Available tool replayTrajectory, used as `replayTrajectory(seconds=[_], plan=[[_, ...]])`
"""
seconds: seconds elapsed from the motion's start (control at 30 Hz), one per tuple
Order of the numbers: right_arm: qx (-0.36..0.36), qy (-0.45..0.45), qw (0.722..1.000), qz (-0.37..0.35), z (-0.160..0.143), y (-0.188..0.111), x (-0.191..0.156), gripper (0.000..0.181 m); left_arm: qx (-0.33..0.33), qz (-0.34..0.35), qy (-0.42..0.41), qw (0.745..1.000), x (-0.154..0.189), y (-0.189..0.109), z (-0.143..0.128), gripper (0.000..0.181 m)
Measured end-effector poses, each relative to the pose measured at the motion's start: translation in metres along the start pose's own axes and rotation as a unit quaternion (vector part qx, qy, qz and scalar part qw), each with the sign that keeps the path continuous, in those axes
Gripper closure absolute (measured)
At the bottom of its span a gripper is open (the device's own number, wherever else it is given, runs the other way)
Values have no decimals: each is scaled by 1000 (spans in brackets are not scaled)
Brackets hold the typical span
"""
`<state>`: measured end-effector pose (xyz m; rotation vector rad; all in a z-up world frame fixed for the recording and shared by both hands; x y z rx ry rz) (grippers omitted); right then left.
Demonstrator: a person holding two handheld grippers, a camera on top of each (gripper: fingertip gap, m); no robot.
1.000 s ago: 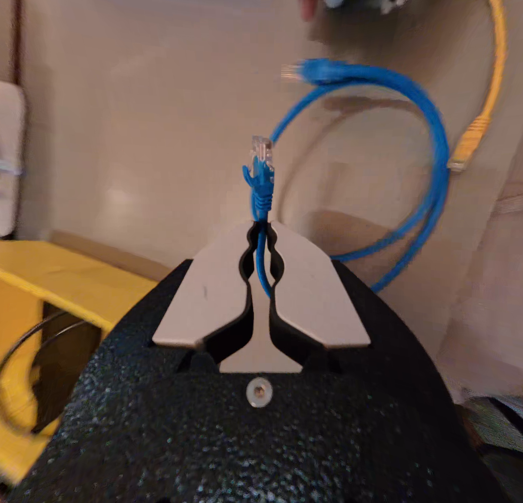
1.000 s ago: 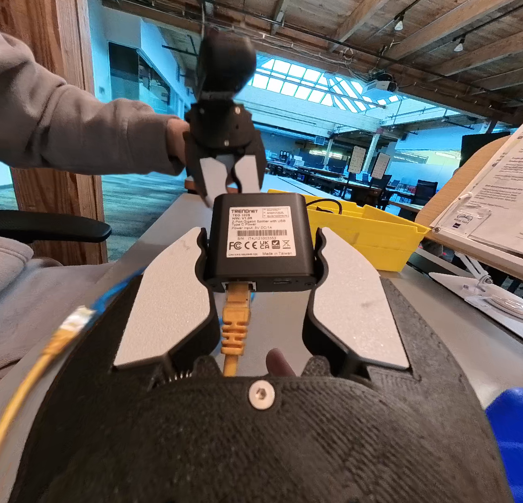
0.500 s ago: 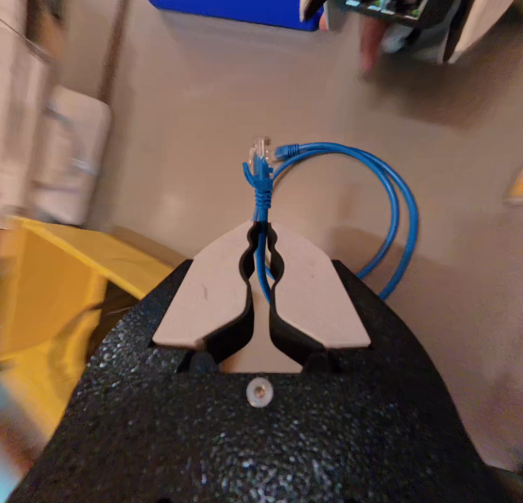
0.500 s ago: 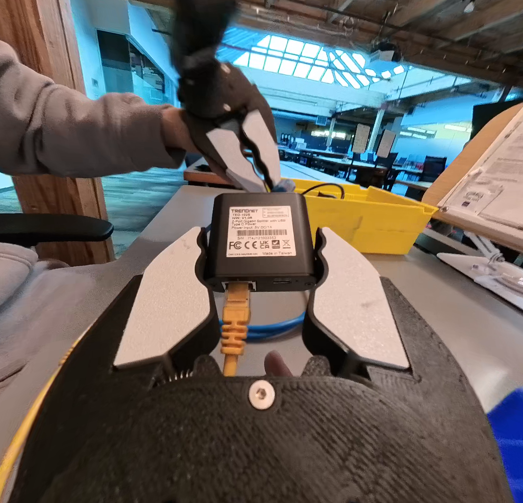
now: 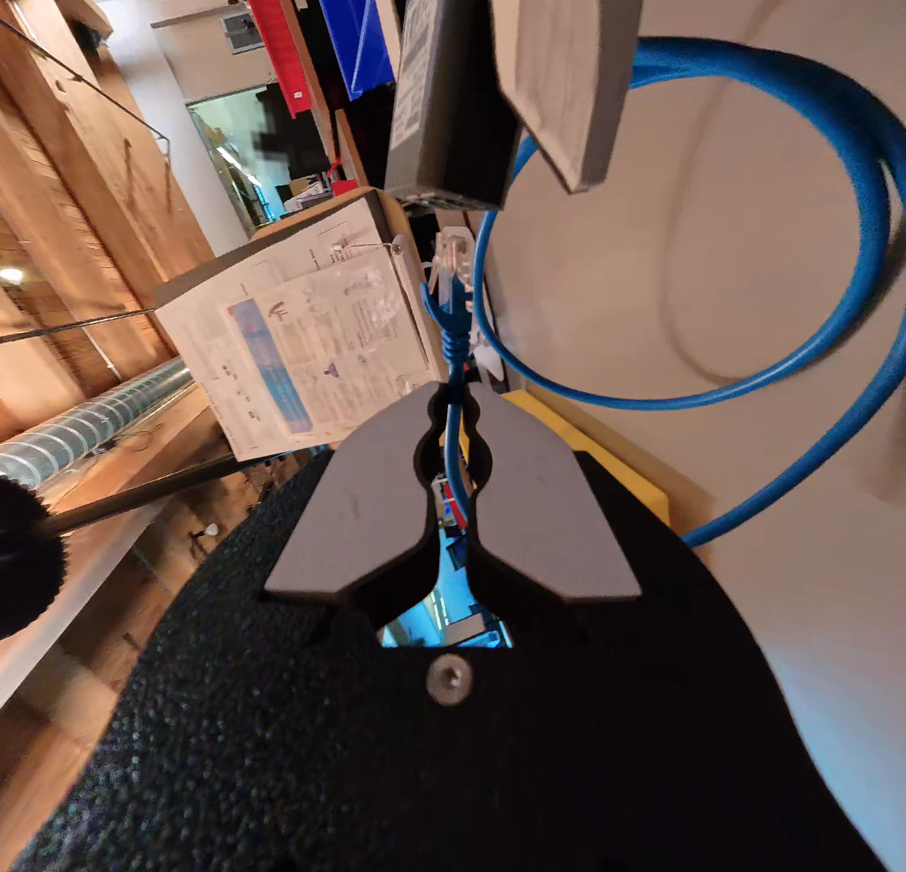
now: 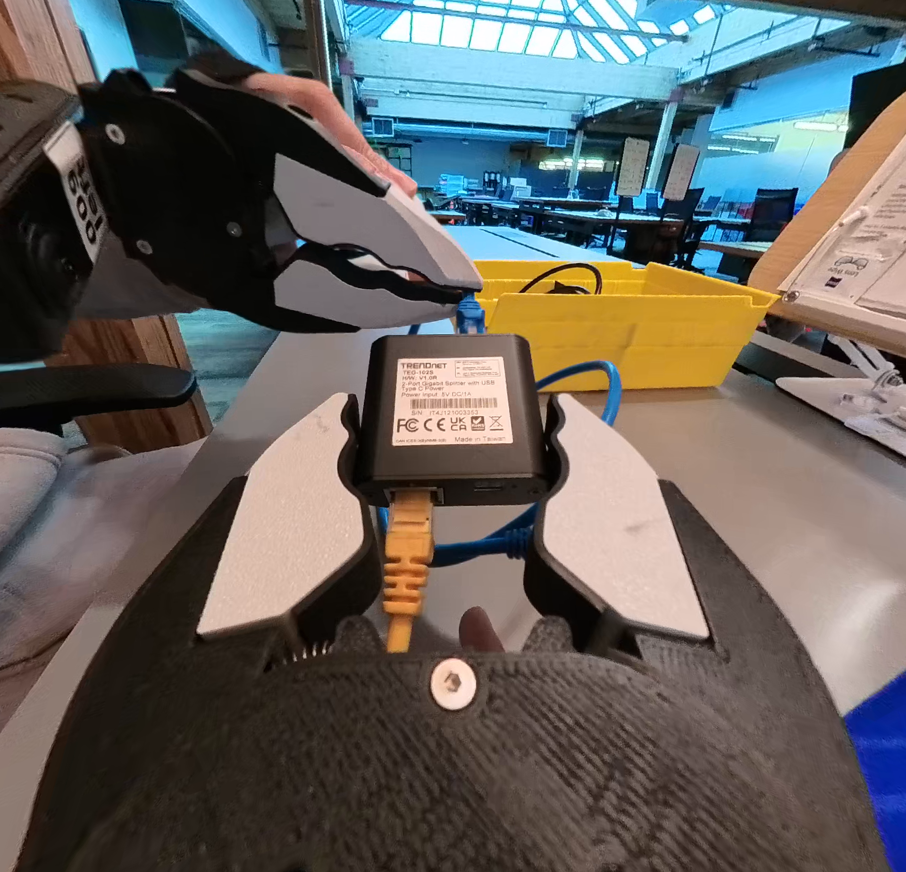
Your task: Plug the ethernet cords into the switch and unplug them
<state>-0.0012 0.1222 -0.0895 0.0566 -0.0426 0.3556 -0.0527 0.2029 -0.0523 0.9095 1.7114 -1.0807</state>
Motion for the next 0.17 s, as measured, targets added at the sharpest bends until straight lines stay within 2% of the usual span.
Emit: replayTrajectory(seconds=[0.03,0.17], plan=[[-2,1,1000,0,0,0,0,108,-6,7,8,1000,0,1,1,176],[-15,6,1000,-9,-2,2,2,108,-19,19,21,999,2,3,4,176]])
Point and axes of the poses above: each gripper's, where its closed fingertips meet, y out along the fingers, z out of its top, x = y × z across the jaws, the point moved 4 cm from there along -y, back along the fingers, and after that the axes turned 1 degree about -y, right-handed, at the moved point
